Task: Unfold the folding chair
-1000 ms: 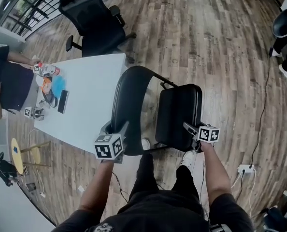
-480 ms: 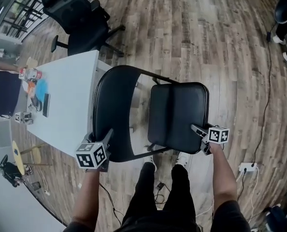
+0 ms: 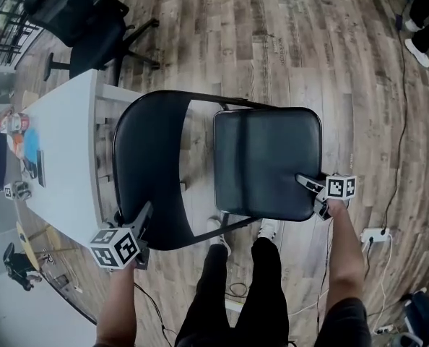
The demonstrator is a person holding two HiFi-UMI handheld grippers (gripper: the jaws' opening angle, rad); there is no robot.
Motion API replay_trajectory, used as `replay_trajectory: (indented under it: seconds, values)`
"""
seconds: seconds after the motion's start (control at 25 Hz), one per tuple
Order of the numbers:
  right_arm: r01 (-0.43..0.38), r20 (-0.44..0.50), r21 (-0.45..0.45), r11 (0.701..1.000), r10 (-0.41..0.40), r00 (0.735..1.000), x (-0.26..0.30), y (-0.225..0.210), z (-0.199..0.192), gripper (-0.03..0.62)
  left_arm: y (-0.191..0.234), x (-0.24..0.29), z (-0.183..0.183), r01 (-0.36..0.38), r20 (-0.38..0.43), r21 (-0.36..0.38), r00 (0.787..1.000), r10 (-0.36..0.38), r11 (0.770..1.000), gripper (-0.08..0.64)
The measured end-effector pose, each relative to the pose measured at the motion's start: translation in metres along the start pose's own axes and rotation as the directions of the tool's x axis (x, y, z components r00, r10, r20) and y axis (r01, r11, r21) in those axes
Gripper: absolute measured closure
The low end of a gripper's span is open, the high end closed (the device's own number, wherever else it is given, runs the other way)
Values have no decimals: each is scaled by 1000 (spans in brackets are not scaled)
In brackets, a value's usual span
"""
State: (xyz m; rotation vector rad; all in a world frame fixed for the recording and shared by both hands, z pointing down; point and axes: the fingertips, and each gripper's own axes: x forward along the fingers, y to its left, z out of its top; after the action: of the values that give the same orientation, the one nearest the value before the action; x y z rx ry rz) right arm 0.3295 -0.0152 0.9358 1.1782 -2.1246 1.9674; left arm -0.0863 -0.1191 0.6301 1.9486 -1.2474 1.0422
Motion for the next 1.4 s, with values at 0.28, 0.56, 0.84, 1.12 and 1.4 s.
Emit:
replay_trajectory:
  seconds: [0.28,0.56,0.84,1.12,1.4]
  values:
    - [-77,9,8,997,77,997,-16,-44,13,241,-57,13,9,-2,15,10,1000,2,1000,333]
    - [-137,31,46,990,136,990,-25,-77,8,241,-93,20,4,-13,11,7,1000,13,1000,350]
    - [-122,51,-14,992,122,991,-30,-87,11,241,-100,21,8,45,24,-27,999,-44,999,353]
    - [187,284,-35,982,-170,944,-130,-88,25,241,-93,-24,20,47,91,-55,995,-42,997,330]
    - [330,514,-332,884,-124,849,-175,134,-5,285,-87,-127,32,7,355,-27,935,3,1000,438]
